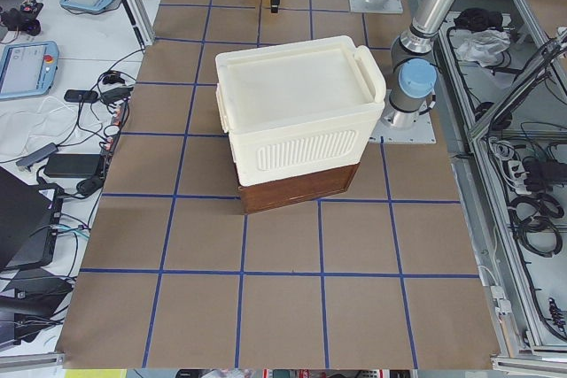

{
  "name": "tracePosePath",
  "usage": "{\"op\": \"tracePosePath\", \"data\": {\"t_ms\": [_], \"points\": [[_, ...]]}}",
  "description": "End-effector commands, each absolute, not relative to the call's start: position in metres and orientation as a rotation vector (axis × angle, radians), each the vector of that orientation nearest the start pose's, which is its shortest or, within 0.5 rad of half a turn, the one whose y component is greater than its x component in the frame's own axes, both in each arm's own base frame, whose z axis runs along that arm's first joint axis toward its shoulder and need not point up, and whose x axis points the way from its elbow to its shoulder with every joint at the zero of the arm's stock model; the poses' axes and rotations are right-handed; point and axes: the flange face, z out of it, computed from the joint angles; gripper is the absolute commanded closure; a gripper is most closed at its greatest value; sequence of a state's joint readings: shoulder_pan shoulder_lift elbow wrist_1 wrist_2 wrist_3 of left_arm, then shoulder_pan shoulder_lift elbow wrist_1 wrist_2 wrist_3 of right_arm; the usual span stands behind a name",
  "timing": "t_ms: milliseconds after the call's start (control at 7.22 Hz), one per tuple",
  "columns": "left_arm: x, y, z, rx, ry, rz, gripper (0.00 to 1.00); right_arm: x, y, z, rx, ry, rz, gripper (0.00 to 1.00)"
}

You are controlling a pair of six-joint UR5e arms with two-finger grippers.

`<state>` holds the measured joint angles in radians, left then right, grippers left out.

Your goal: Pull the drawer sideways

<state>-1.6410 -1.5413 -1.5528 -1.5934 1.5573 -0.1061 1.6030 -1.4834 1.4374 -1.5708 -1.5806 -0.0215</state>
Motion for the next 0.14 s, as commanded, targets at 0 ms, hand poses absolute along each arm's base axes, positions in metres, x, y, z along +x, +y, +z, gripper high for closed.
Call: {"op": "tracePosePath", "data": {"t_ms": [0], "points": [[-0.167,-0.4716,0.5092,-0.058,3.158,-0.022,0.0,0.1495,-0.5285,0.509,-0.087,3.149,-0.073,0.0]]}}
